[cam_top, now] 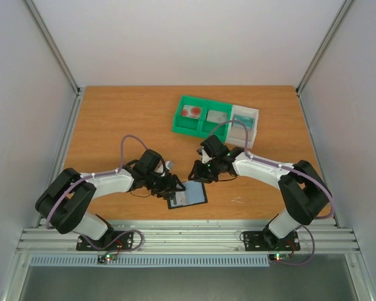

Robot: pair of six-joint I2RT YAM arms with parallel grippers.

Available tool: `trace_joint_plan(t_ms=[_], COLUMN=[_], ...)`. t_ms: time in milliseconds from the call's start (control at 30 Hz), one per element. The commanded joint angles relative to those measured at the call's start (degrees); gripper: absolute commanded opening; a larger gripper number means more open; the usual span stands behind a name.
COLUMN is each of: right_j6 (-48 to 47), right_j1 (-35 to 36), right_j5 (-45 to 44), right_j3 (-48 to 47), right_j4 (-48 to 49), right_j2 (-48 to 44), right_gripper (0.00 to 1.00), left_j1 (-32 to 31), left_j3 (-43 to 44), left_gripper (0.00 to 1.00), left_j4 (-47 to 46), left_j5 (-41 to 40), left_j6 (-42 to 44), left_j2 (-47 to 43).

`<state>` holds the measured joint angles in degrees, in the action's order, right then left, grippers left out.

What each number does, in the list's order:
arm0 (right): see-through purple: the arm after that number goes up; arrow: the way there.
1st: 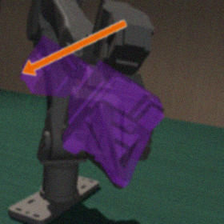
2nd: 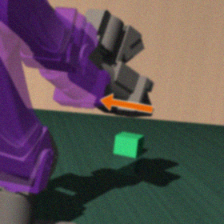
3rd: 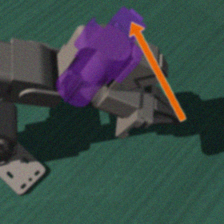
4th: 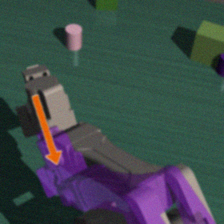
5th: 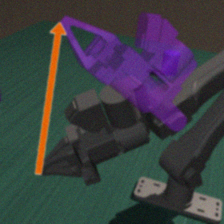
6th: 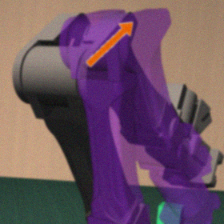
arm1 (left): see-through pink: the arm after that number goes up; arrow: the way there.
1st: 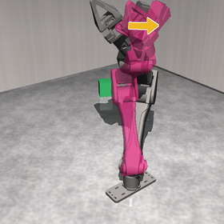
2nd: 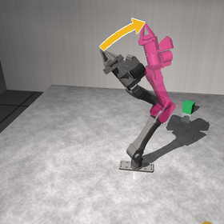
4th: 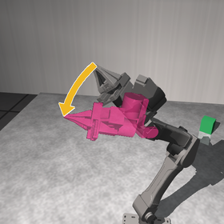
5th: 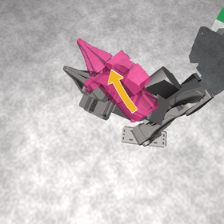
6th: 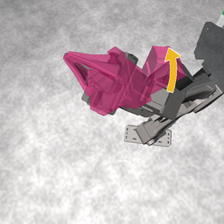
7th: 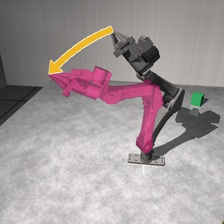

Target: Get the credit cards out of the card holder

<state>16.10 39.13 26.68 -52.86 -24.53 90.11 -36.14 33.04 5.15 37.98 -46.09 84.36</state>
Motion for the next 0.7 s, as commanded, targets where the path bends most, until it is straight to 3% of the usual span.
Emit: trace_joint_plan(t_ms=[0, 533, 667], right_j6=[3.31, 3.87, 4.31], right_j1=[2.46, 4.81, 4.80], right_j5=[1.22, 0.27, 0.16], right_j3=[-0.14, 0.52, 1.35], right_j4=[6.66, 9.31, 9.56], right_j2=[3.52, 11.05, 10.89], right_gripper=[0.24, 0.21, 0.19], left_j1=[-0.40, -0.38, -0.31], left_j3=[0.22, -0.48, -0.72], left_gripper=[0.60, 0.51, 0.45], left_j4=[-1.27, 13.34, 15.90], left_j5=[0.57, -7.27, -9.54], left_j6=[0.97, 8.71, 9.76], left_j2=[0.66, -6.15, -7.16])
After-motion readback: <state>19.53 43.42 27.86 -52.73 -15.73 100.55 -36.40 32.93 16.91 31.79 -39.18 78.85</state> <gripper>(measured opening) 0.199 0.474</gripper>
